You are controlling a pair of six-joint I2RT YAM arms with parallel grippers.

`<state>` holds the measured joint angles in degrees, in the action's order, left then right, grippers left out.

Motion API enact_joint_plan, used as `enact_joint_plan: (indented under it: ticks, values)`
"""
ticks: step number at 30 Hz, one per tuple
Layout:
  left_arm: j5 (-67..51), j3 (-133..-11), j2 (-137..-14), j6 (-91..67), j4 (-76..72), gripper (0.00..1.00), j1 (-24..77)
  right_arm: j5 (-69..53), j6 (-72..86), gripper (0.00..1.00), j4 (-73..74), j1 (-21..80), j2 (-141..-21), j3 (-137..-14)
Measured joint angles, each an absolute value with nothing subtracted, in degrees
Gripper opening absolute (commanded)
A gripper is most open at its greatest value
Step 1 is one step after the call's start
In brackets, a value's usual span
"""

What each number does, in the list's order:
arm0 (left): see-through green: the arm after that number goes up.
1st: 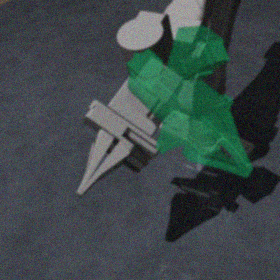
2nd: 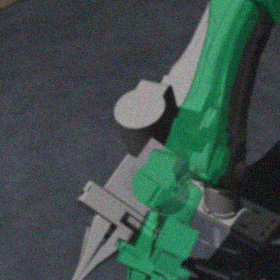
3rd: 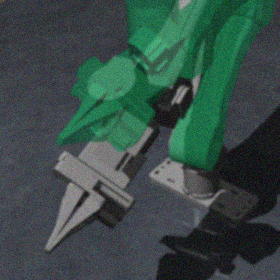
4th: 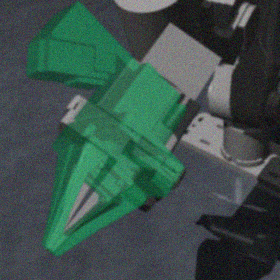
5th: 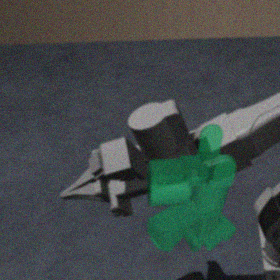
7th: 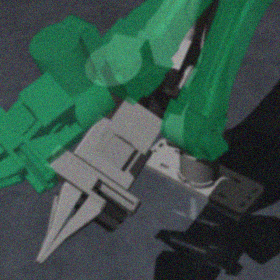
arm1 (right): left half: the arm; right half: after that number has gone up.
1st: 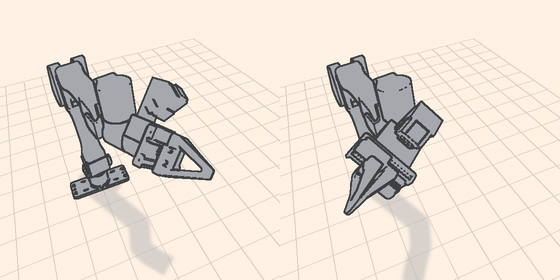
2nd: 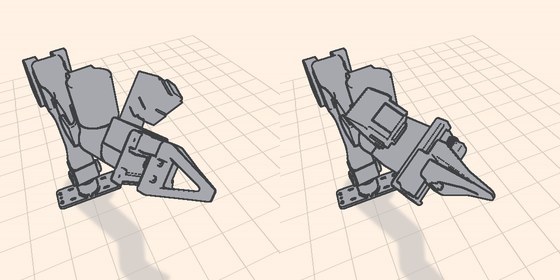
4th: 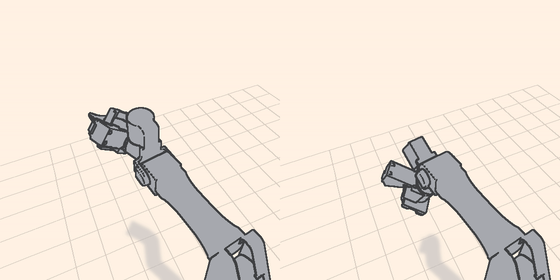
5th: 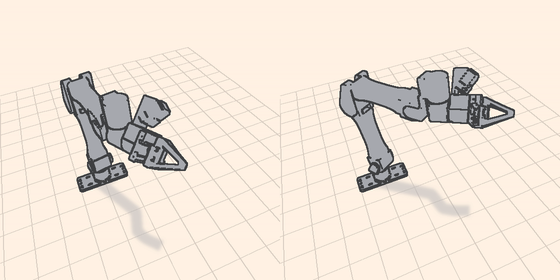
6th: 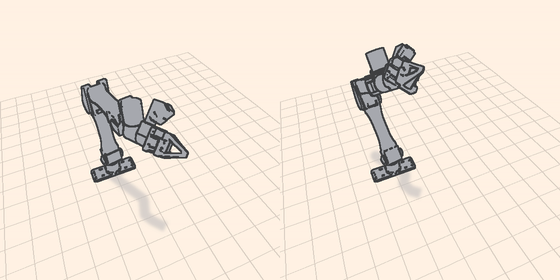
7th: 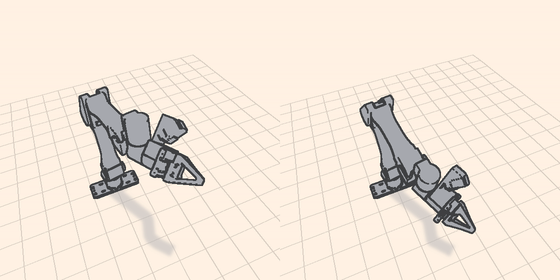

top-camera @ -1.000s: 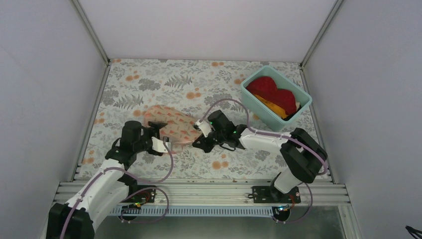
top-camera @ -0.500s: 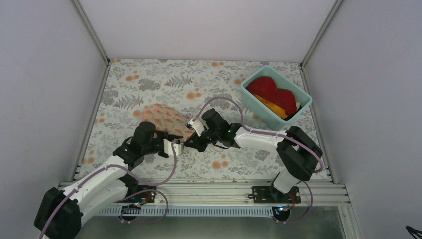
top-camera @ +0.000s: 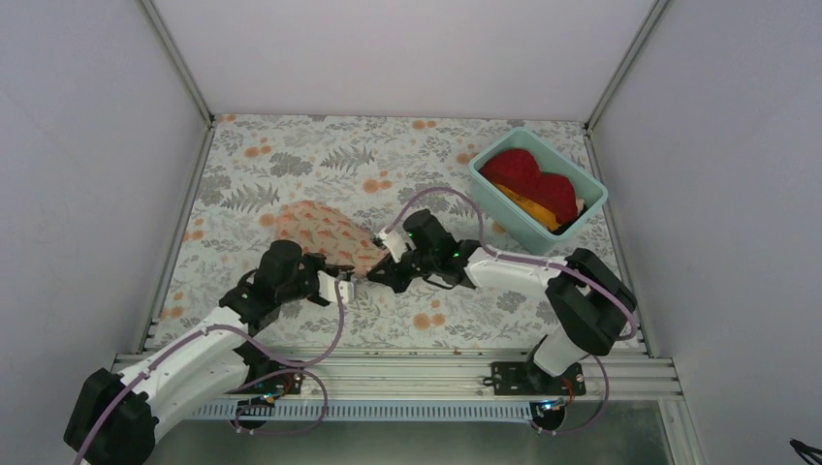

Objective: Unzip the laundry bag and remove the bra

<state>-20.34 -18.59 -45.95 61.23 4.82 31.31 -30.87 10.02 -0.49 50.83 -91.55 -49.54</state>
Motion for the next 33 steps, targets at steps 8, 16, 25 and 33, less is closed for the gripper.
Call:
enact_joint_plan:
  ticks: [8, 16, 25, 33]
  values:
    - [-18.5, -17.5, -43.8, 63.6, 4.8, 0.02, 31.3, -29.7, 10.1, 0.04, 1.0, 42.0, -87.8, -43.3]
    - [-20.1, -17.5, -42.3, 67.6, 5.1, 0.02, 28.4, -29.9, 9.9, 0.04, 1.3, 39.6, -86.5, -41.7]
    - [-29.7, -17.5, -47.7, 78.3, 4.5, 0.66, 9.4, -29.7, 10.6, 0.04, -1.6, 47.1, -89.4, -44.2]
    - [-36.7, -19.8, -43.2, 89.0, 20.4, 0.8, 7.8, -31.4, 11.0, 0.04, -2.1, 51.8, -98.9, -51.0]
